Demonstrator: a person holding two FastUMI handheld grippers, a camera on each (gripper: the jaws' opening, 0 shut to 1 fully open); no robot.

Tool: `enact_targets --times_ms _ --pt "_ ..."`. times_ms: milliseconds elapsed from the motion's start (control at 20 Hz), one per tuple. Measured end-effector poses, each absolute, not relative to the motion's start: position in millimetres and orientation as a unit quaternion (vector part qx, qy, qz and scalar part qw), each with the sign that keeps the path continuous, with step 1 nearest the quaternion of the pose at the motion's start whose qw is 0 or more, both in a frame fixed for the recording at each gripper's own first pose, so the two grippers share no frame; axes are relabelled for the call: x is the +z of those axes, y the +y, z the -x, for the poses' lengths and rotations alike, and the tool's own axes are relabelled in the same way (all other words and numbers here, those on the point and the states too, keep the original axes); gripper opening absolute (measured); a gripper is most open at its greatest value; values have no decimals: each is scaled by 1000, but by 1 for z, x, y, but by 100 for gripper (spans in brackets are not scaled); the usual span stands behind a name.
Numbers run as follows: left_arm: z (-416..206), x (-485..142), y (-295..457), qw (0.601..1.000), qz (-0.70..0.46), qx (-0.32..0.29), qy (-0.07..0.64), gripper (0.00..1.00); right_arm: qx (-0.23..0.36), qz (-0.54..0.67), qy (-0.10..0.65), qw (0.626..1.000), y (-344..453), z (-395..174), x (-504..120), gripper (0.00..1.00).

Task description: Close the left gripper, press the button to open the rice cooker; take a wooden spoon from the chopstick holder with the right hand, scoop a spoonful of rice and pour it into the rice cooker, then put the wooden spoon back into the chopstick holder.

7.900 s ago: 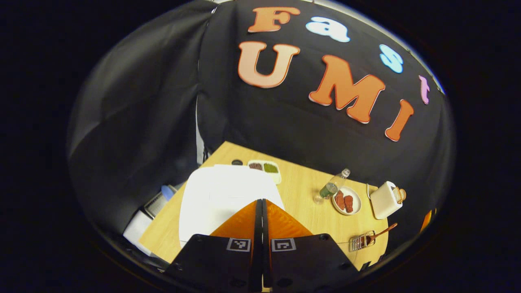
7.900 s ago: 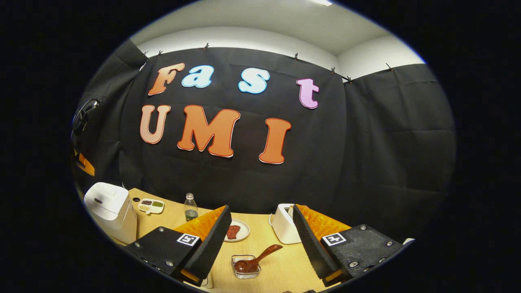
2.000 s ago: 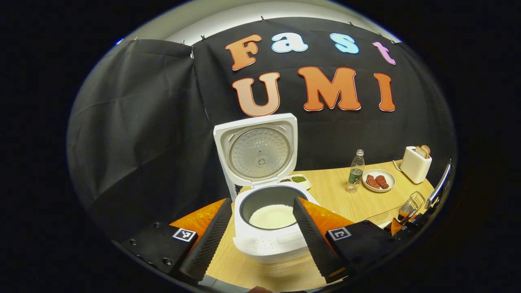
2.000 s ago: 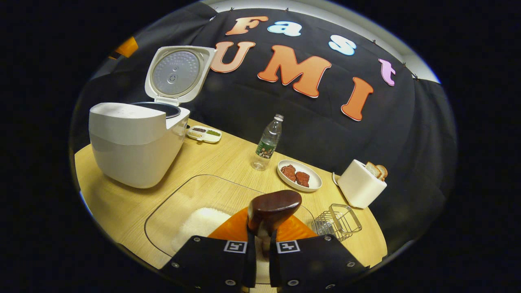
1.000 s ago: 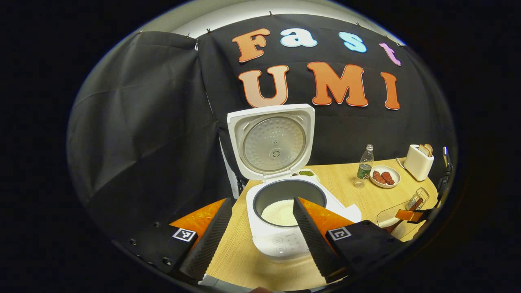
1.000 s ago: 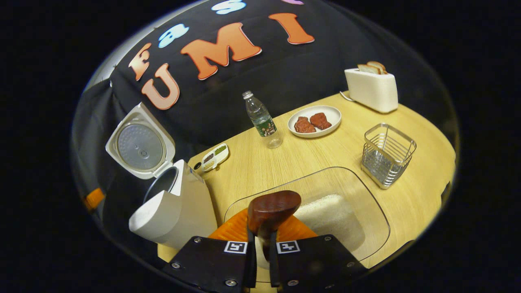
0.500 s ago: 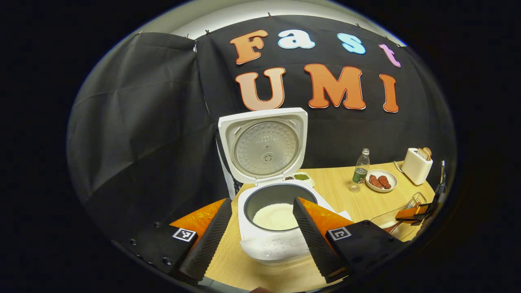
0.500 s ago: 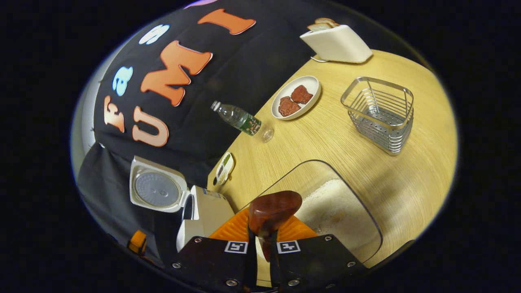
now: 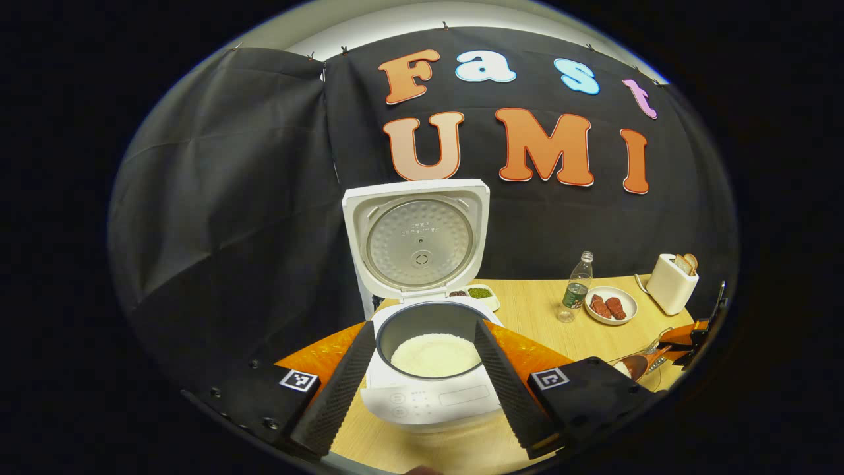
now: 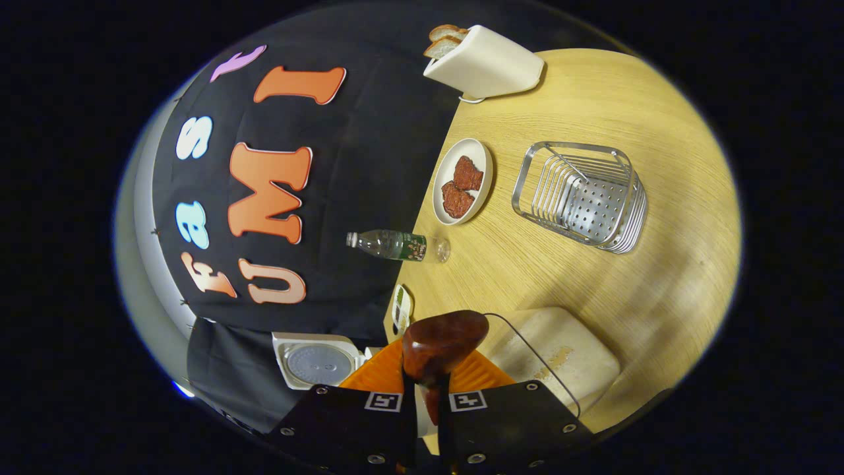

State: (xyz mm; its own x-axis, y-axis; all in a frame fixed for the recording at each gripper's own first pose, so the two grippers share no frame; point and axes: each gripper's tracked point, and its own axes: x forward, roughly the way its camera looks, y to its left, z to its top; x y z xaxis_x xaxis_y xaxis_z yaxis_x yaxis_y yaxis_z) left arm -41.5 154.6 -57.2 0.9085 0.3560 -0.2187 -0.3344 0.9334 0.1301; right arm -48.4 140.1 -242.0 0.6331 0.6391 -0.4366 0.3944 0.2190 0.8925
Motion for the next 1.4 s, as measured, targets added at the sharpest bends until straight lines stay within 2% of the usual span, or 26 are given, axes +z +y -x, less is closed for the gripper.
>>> enact_targets --times_ms 300,600,850,1100,1400 --pt "45 -54 163 974 -34 194 108 100 119 -712 400 565 165 21 -191 11" --pt "65 -45 204 967 -24 236 93 99 176 -713 415 536 232 -4 -138 12" --pt "86 -36 237 960 -26 268 75 100 212 -685 429 549 289 -21 -102 12" --pt "104 -39 262 954 -28 291 69 100 224 -662 448 557 342 -31 -89 12" --pt "115 -52 284 949 -32 303 81 100 234 -573 434 655 383 -43 -82 12"
